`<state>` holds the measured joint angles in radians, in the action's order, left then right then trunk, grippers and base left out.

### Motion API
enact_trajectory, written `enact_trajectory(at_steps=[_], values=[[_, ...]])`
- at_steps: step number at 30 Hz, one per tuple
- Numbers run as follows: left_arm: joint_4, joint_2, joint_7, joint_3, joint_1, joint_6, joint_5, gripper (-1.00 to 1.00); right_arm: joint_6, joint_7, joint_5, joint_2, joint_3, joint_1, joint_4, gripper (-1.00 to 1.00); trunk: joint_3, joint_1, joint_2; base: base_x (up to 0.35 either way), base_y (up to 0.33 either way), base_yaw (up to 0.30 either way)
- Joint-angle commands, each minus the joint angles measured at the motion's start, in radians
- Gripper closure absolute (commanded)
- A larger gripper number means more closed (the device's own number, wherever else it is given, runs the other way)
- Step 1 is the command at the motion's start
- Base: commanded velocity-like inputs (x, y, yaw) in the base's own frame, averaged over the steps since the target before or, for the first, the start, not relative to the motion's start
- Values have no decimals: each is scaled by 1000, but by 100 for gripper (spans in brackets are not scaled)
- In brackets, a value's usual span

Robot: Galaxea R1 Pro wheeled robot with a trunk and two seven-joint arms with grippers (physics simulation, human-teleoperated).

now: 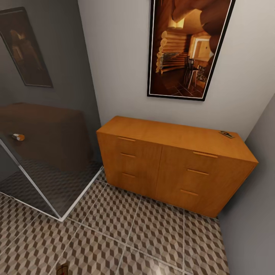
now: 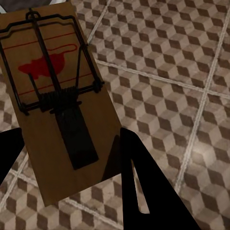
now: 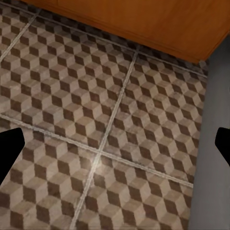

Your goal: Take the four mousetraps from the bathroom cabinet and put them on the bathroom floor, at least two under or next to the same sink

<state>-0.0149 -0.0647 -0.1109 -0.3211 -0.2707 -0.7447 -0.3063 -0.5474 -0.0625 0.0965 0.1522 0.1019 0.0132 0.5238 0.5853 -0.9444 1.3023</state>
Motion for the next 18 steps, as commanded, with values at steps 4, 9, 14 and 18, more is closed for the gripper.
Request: enact_trajectory(at_steps=[4,9,14,18], values=[[-2,0,-7,-9,-1,-4,-1,100,-3,-5,12,1,9,1,-1,-100,1,0,0,0,0,-11],[-2,0,-7,-9,-1,-4,-1,100,-3,-5,12,0,9,1,-1,-100,-1,0,0,0,0,-157],[-2,0,-7,-9,-1,-4,0,100,-3,-5,12,0,9,1,-1,-100,-5,0,0,0,2,-245],[-2,0,-7,-10,-1,-4,0,100,-3,-5,11,1,9,1,-1,-100,-8,0,0,0,127,-260]])
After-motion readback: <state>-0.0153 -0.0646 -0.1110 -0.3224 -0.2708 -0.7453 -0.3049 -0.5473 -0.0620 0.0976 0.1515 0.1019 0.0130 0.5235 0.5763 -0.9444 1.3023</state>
